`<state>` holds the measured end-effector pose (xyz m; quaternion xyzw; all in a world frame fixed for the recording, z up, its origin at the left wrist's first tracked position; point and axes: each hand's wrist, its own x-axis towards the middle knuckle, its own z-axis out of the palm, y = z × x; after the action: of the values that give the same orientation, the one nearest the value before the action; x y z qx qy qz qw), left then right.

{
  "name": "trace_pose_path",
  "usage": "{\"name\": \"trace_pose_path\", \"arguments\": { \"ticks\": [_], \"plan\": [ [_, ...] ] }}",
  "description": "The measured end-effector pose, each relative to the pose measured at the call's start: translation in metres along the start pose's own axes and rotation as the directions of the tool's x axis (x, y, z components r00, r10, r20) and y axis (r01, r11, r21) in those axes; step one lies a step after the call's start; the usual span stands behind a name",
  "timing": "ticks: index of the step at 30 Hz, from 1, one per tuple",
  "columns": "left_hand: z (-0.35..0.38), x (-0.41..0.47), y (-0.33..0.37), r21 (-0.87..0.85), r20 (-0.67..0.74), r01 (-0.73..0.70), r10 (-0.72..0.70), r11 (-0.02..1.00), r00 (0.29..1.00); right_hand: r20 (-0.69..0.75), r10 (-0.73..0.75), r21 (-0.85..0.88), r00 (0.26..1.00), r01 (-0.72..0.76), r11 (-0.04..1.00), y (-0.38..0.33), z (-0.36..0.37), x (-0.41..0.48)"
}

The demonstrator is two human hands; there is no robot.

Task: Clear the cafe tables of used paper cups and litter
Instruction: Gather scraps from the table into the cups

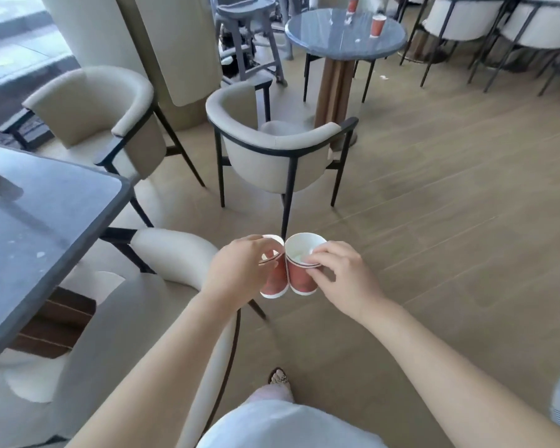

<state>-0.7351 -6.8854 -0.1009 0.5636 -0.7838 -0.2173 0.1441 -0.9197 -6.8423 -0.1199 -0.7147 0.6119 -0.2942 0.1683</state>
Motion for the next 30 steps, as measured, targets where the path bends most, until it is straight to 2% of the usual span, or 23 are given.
{"name": "trace_pose_path", "arguments": {
  "ticks": [8,16,23,30],
  "plan": [
    [0.000,0.104,0.006,0.054,0.041,-0.053,0.051,0.997,0.998,-0.038,0.018,0.020,0.999,-0.017,1.000,0.046,-0.017,0.091],
    [0.005,0.219,0.008,0.067,-0.003,-0.007,0.008,0.998,1.000,0.002,-0.007,0.009,1.000,0.007,1.000,0.107,-0.020,0.201],
    [-0.004,0.324,0.011,0.039,-0.097,0.122,-0.118,0.992,0.988,0.058,-0.118,0.067,0.991,0.114,0.991,0.152,-0.031,0.322],
    [-0.019,0.376,-0.006,-0.019,-0.216,0.304,-0.301,0.952,0.929,0.135,-0.248,0.116,0.959,0.234,0.965,0.162,-0.017,0.412]
  ]
}}
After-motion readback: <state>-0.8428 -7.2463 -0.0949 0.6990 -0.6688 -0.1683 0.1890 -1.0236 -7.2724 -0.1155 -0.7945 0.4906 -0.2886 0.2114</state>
